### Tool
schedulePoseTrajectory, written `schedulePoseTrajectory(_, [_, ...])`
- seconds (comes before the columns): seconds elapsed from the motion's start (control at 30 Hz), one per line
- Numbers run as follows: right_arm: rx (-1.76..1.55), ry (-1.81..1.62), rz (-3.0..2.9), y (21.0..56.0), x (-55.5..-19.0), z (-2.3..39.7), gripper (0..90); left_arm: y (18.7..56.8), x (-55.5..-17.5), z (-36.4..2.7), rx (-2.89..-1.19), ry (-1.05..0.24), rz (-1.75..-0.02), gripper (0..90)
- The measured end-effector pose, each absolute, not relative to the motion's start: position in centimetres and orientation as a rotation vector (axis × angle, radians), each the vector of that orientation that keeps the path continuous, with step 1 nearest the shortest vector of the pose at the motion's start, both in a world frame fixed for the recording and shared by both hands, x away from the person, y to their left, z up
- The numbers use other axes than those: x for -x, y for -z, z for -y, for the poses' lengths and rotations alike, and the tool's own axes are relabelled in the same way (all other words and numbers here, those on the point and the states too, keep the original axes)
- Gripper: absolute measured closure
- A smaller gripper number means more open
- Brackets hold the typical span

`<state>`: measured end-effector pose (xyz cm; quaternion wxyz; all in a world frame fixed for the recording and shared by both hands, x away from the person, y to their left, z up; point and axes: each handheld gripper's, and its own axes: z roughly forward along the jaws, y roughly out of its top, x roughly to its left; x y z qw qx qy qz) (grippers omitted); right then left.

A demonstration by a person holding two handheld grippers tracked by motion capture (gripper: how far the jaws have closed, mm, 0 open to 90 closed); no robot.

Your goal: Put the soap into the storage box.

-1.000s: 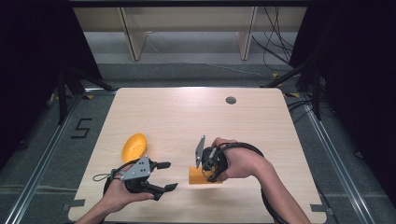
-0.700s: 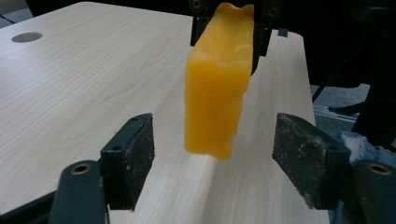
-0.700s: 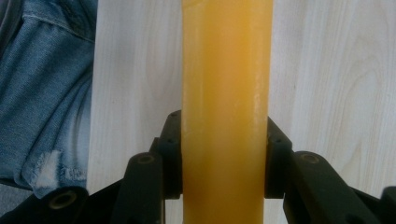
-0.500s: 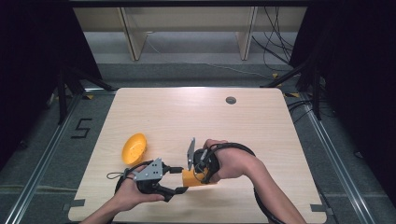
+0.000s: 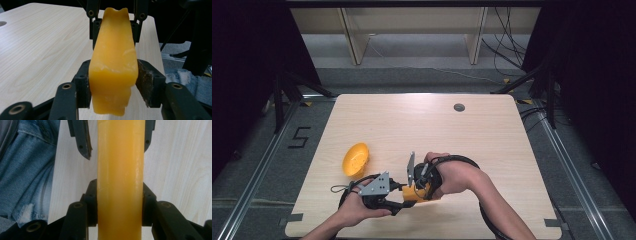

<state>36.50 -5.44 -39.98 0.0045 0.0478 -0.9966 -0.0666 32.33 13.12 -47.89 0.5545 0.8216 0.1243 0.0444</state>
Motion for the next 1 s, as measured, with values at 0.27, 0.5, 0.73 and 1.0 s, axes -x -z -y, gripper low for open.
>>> schedulePoseTrajectory(0.27, [-0.147,0.2,3.121,40.01,-36.2,5.2,61.8,47.87,-32.38,-13.16,-1.946,-0.104,-0.293,55.9])
schedulePoseTrajectory(0.5, [-0.208,0.202,3.12,40.18,-36.21,4.89,61.8,48.07,-32.3,-13.03,-1.943,-0.112,-0.288,57.6])
schedulePoseTrajectory(0.73, [-0.187,0.236,3.105,40.18,-35.91,4.66,61.8,48.11,-32.31,-12.88,-1.943,-0.113,-0.273,57.2])
schedulePoseTrajectory(1.0, [-0.259,0.236,3.119,40.25,-35.98,4.44,61.6,48.0,-32.13,-12.93,-1.95,-0.124,-0.25,60.0])
